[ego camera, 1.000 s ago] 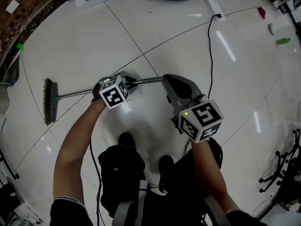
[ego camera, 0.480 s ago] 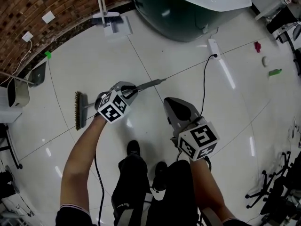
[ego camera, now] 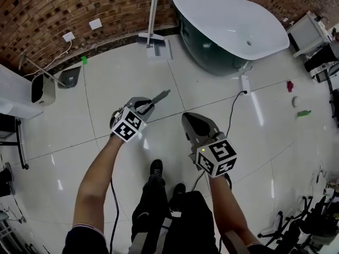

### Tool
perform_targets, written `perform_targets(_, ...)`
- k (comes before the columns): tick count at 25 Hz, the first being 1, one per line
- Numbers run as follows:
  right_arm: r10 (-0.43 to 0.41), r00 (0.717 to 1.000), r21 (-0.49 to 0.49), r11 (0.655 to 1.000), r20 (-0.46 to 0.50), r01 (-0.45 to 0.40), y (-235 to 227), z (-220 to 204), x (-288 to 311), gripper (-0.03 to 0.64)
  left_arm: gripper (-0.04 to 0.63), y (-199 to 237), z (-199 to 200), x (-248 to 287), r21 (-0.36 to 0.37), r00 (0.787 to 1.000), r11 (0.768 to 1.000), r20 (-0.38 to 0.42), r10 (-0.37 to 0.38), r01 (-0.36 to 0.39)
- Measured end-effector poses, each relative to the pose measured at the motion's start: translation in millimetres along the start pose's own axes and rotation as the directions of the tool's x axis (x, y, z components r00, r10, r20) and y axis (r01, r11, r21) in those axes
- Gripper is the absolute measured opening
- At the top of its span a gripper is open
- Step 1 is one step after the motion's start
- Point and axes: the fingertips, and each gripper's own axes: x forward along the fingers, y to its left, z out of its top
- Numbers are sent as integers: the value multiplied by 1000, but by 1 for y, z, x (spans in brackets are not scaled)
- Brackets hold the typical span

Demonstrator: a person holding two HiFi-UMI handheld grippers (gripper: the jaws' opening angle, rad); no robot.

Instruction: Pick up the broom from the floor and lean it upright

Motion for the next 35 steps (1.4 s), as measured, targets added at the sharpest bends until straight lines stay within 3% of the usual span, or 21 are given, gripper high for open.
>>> perform_targets(6,54,998,-57,997,-15,-55,44,62,31,2,80,46,26,-75,-163,992,982,70,105,-92)
perform_targets(10,84,996,-87,992,-35,-87,63,93,39,2,80,74,42,-123,-339,968,924,112,225,-176)
perform_targets(13,107,993,-115,987,-42,-111,65,116,51,2,80,87,65,-146,-431,951,883,147,271,-186)
perform_targets(17,149,988,-150,977,-41,-154,66,142,75,2,80,110,90,-164,-455,931,868,187,314,-201)
perform_targets(22,211,977,-167,963,-31,-213,48,173,116,2,80,146,110,-165,-464,921,854,176,348,-234)
perform_targets(27,297,955,-117,948,-21,-297,28,201,174,2,80,198,100,-153,-514,917,808,96,388,-288)
perform_targets(32,405,913,-117,906,-42,-407,25,235,243,2,80,267,95,-168,-561,878,732,19,479,-387)
perform_targets(35,460,887,-123,879,-38,-461,39,253,277,2,80,295,90,-179,-566,866,711,-13,499,-418)
